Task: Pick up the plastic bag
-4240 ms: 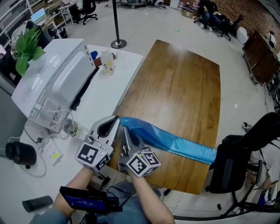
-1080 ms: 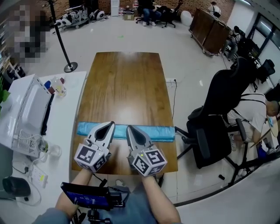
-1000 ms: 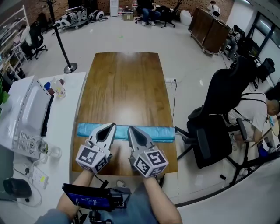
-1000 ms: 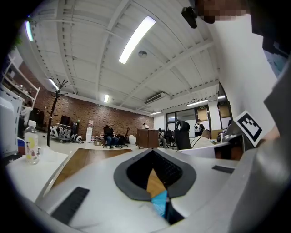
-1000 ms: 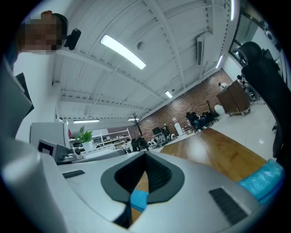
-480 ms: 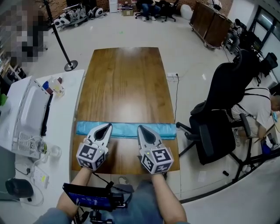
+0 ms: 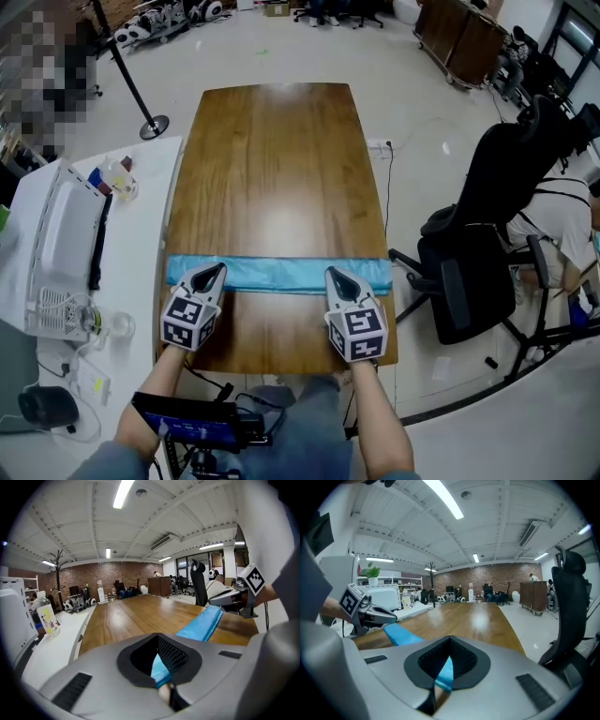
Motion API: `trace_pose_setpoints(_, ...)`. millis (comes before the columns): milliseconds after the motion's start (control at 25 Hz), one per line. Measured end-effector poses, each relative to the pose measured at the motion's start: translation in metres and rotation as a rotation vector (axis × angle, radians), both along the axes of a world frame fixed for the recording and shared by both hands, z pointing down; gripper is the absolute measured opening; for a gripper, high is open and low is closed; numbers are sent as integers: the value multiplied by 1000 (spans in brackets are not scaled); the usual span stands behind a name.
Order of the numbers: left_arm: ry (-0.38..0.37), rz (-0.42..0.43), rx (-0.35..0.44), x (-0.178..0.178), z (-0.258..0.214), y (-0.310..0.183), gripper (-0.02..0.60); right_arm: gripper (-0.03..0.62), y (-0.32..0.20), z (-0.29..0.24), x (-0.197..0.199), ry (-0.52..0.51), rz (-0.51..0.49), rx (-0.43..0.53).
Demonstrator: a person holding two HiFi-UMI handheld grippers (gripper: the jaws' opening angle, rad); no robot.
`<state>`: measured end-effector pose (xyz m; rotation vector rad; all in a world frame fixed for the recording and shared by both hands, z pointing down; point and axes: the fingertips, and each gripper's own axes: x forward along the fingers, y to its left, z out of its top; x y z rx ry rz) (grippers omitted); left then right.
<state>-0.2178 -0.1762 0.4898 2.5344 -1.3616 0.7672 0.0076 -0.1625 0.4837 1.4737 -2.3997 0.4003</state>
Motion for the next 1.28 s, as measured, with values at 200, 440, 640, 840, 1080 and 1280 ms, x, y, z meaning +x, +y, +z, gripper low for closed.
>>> trace_pose_setpoints(200,-99,-31,-98,-33,34,-8,8,5,-6,27,24,83,25,-78)
trace_pose_setpoints(440,-137,-77,-154,-68,56,-17,8,5,-12,49,62,160,52,-145)
trace_pose_setpoints(640,-207,-102,-198,-90,71,-16,8,5,-11,66,75,243,39,-206)
trace_pose_setpoints(840,-224,-102,-235,-94,84,-11,8,5,-10,79,79,291,16,-259)
trace_pose_setpoints(1080,-237,-101,-256,-97,88,-10,11,5,-10,92,77,317,-22,-318)
trace_pose_setpoints(1280,-245,-112,-265,-100,88,-2,11,5,-12,90,72,319,-44,-321)
